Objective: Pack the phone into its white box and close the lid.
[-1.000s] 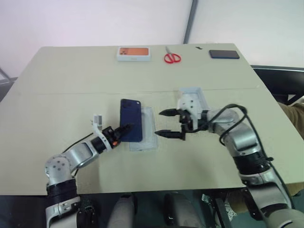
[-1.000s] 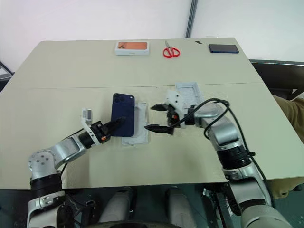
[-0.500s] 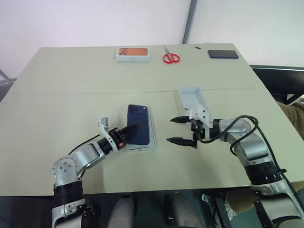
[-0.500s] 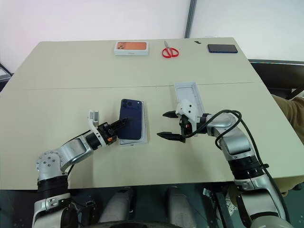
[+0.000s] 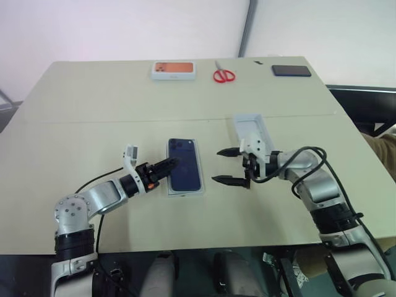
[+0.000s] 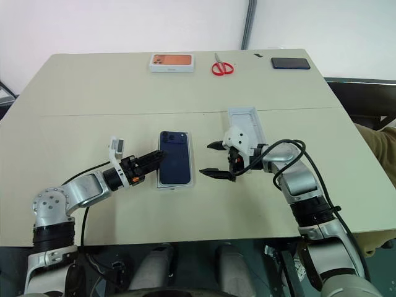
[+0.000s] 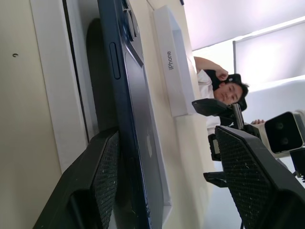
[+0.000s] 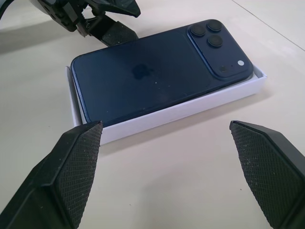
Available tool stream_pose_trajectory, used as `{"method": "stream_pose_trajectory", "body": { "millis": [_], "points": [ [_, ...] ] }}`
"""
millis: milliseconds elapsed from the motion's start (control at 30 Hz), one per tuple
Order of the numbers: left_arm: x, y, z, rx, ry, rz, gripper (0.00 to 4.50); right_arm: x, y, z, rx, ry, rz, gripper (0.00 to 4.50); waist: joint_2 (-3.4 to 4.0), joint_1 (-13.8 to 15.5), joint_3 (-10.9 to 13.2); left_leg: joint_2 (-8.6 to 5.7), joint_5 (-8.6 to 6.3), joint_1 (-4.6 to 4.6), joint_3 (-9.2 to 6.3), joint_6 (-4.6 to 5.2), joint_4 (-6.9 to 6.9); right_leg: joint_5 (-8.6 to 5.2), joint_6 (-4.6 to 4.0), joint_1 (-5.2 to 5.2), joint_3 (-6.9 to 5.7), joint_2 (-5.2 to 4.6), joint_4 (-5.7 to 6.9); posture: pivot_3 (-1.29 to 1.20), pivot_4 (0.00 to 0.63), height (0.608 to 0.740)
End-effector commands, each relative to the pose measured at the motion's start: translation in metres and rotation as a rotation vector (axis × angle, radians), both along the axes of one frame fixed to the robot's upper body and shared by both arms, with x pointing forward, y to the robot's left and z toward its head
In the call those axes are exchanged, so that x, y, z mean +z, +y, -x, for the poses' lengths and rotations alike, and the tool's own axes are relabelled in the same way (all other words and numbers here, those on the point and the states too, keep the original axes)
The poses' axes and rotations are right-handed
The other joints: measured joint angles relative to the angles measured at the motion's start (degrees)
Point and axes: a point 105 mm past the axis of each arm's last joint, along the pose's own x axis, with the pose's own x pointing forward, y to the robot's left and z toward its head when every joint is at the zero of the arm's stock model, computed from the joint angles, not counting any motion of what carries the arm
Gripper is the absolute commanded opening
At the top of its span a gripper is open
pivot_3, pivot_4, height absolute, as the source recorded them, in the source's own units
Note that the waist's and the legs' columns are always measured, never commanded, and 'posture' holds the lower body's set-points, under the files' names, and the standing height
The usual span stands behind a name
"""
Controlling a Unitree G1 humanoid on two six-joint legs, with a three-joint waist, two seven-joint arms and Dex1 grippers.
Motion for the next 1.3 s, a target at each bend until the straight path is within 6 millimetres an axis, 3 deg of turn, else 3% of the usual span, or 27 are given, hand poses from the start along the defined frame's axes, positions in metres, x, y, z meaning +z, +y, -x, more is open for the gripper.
{"method": "stream_pose_trajectory", "body": {
  "millis": [33,467,667,767,867,933,1000,1300],
  "points": [
    [0.015,0.001,0.006,-0.021,-0.056,0.004,3.21,0.010,0.002,-0.002,0.008,-0.045,-0.014,4.50,0.00,0.01,0.00,0.00,0.00,0.00,0.00,0.00,0.00,0.00,0.00,0.00,0.00,0.00,0.00,0.00,0.150,0.740],
    [0.019,0.012,0.008,-0.036,-0.083,-0.088,3.21,0.010,0.012,-0.002,0.033,-0.053,-0.014,4.50,0.00,-0.01,0.00,0.00,0.00,0.00,0.00,0.00,0.00,0.00,0.00,0.00,0.00,0.00,0.00,0.00,0.150,0.740],
    [0.019,0.036,-0.003,0.043,-0.150,-0.214,3.21,0.012,0.011,-0.004,0.019,-0.064,-0.014,4.50,0.00,-0.17,0.00,0.00,0.00,0.00,0.01,0.00,-0.01,0.00,-0.01,-0.01,0.00,0.01,0.01,0.00,0.150,0.740],
    [0.018,0.055,-0.018,0.127,-0.194,-0.315,2.45,0.013,0.010,-0.011,-0.013,-0.086,-0.010,3.66,0.01,-0.12,0.01,0.01,0.00,0.01,0.01,0.00,-0.03,-0.01,-0.01,-0.03,0.01,0.02,0.01,0.00,0.150,0.740],
    [0.018,0.056,-0.028,0.147,-0.279,-0.415,0.98,0.012,0.013,-0.019,-0.047,-0.135,0.015,2.20,0.01,-0.01,0.01,0.00,0.00,0.00,0.05,0.00,-0.03,0.00,-0.02,-0.02,0.01,0.01,-0.01,0.00,0.150,0.740],
    [0.008,0.049,-0.028,0.095,-0.323,-0.507,0.01,0.012,0.017,-0.023,-0.062,-0.179,0.021,1.06,0.01,0.05,0.01,0.00,0.00,-0.01,0.07,0.00,-0.03,0.00,-0.01,-0.03,0.02,0.00,-0.03,0.00,0.150,0.740],
    [-0.001,0.042,-0.028,0.064,-0.333,-0.531,0.00,0.013,0.023,-0.026,-0.073,-0.191,0.008,0.10,0.01,-0.01,0.01,0.00,0.00,-0.02,0.10,0.00,-0.05,0.00,-0.01,-0.04,0.04,-0.01,-0.03,0.00,0.150,0.740],
    [-0.030,0.017,-0.022,-0.061,-0.352,-0.607,0.00,-0.017,0.033,-0.019,-0.023,-0.245,0.154,0.04,0.01,-0.13,0.01,0.01,0.00,-0.01,0.09,0.00,-0.05,0.00,0.00,-0.07,0.04,0.01,0.01,0.00,0.150,0.740]
  ]
}}
